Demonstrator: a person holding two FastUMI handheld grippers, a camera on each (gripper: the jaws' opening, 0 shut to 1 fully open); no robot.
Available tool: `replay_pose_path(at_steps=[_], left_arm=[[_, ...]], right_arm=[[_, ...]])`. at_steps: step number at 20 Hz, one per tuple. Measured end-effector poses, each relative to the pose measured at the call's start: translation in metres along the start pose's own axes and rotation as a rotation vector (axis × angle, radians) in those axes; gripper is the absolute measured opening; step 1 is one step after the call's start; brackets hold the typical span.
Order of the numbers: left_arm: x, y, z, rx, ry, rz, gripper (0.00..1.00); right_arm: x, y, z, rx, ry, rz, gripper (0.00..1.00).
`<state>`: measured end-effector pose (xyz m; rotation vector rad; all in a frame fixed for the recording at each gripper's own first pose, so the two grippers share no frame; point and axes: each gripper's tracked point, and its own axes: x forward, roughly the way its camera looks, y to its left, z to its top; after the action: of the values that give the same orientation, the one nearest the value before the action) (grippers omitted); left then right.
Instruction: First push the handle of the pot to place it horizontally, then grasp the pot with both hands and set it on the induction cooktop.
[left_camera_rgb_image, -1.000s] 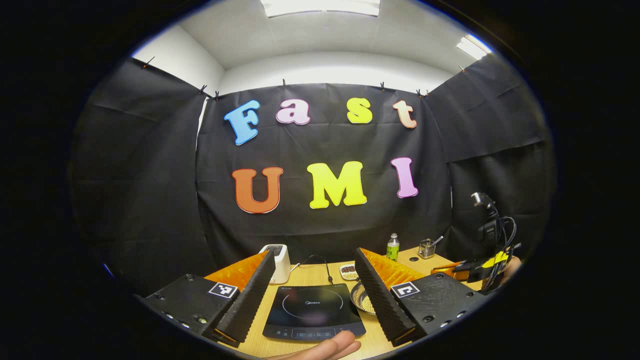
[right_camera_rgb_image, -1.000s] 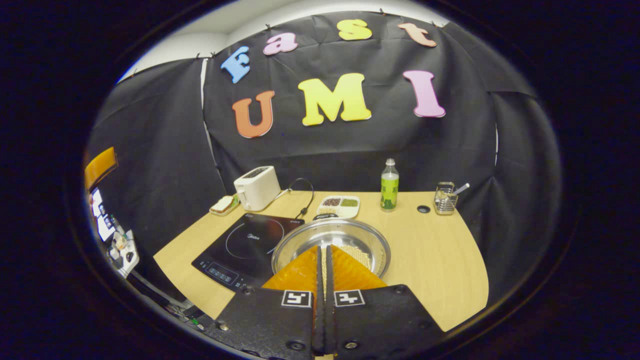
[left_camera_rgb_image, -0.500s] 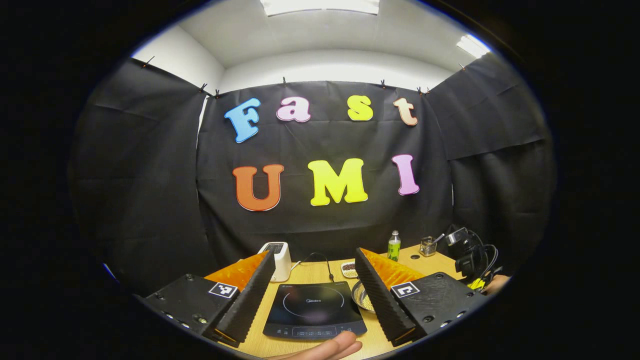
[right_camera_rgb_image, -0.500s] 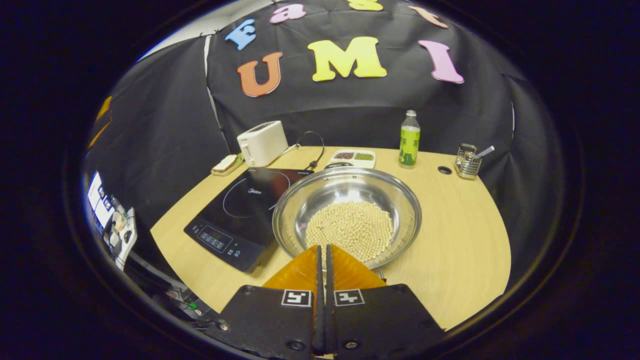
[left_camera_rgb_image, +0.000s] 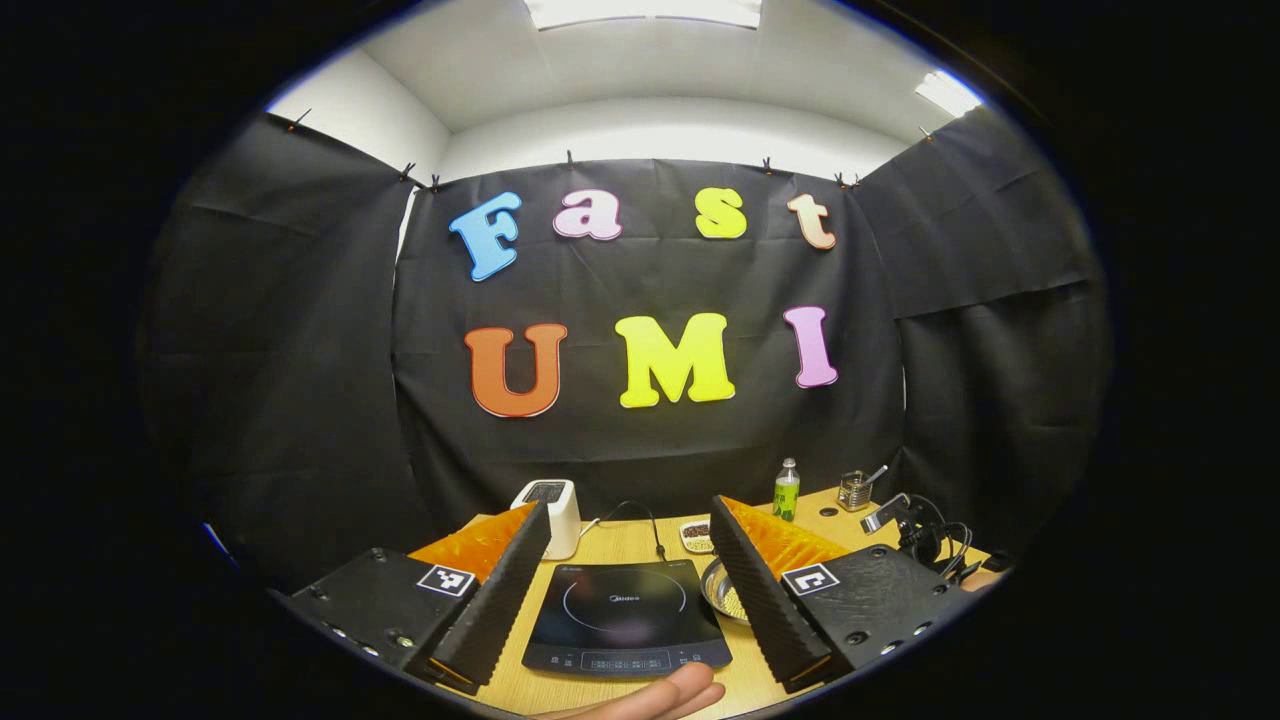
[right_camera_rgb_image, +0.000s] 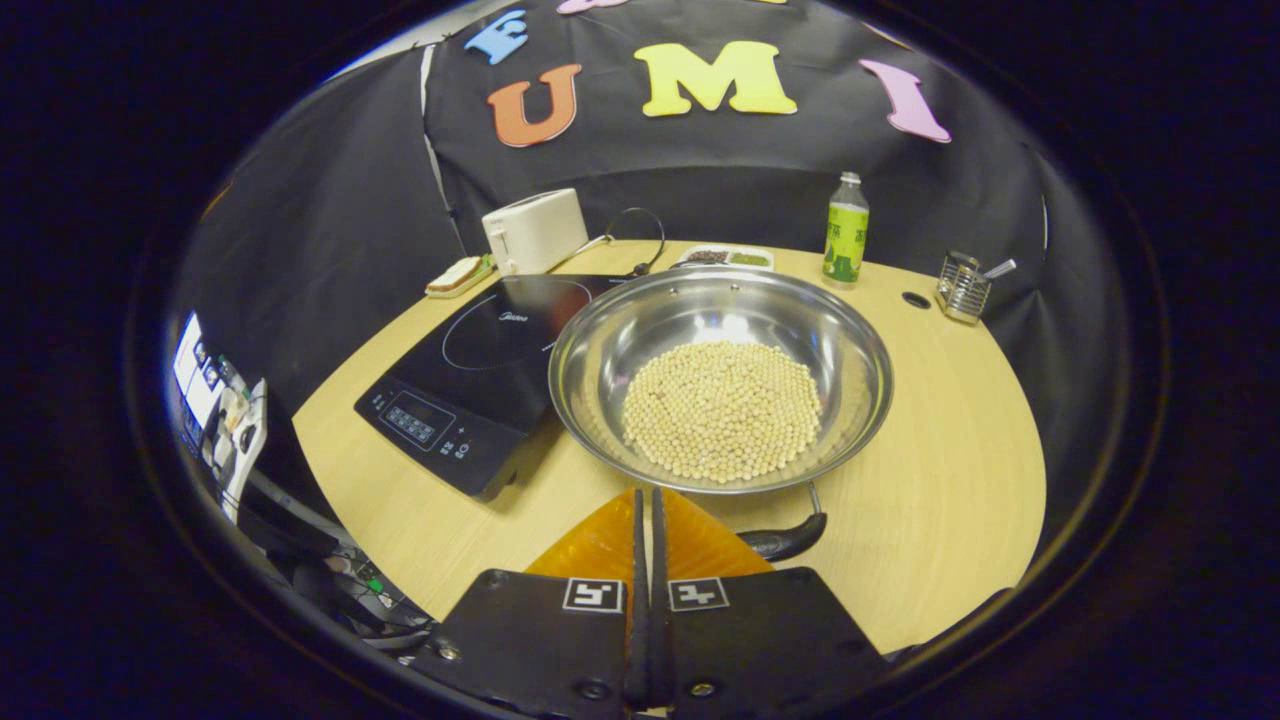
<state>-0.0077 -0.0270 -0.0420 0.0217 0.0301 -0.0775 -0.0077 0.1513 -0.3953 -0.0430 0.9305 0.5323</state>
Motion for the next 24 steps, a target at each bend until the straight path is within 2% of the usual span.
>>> replay_pose_path(at_steps=[2, 4, 6, 8, 11, 15, 16, 17, 18, 19, 24], left_arm=[[0.0, 0.001, -0.003, -0.003, 0.006, 0.002, 0.95], [-0.001, 0.0, -0.001, -0.013, 0.002, -0.003, 0.95], [-0.002, -0.001, 0.001, -0.016, -0.006, -0.007, 0.95], [-0.003, 0.002, 0.001, -0.005, -0.011, 0.015, 0.95], [-0.006, 0.003, 0.005, 0.004, -0.033, 0.043, 0.95], [-0.008, -0.004, 0.01, -0.007, -0.052, 0.022, 0.96], [-0.008, -0.003, 0.007, -0.003, -0.049, 0.029, 0.96], [-0.007, -0.002, 0.007, 0.003, -0.047, 0.037, 0.96], [-0.006, -0.002, 0.006, 0.006, -0.048, 0.041, 0.96], [-0.005, -0.004, 0.005, 0.008, -0.046, 0.038, 0.96], [-0.004, -0.003, 0.004, 0.005, -0.047, 0.045, 0.96]], right_arm=[[0.001, 0.002, -0.002, 0.016, 0.0, 0.007, 0.01], [0.0, 0.001, -0.003, 0.008, 0.0, -0.001, 0.04], [0.0, 0.001, -0.003, 0.004, -0.003, -0.006, 0.0], [-0.001, -0.003, -0.003, 0.006, -0.007, -0.008, 0.04], [-0.003, -0.011, -0.004, 0.009, -0.005, -0.017, 0.0], [-0.005, -0.025, -0.005, -0.009, -0.007, -0.053, 0.0], [-0.005, -0.028, -0.005, -0.009, -0.01, -0.06, 0.04], [-0.006, -0.031, -0.005, -0.008, -0.012, -0.064, 0.0], [-0.007, -0.034, -0.006, -0.009, -0.014, -0.07, 0.04], [-0.007, -0.038, -0.005, -0.011, -0.014, -0.077, 0.0], [-0.009, -0.057, -0.004, -0.025, -0.02, -0.12, 0.04]])
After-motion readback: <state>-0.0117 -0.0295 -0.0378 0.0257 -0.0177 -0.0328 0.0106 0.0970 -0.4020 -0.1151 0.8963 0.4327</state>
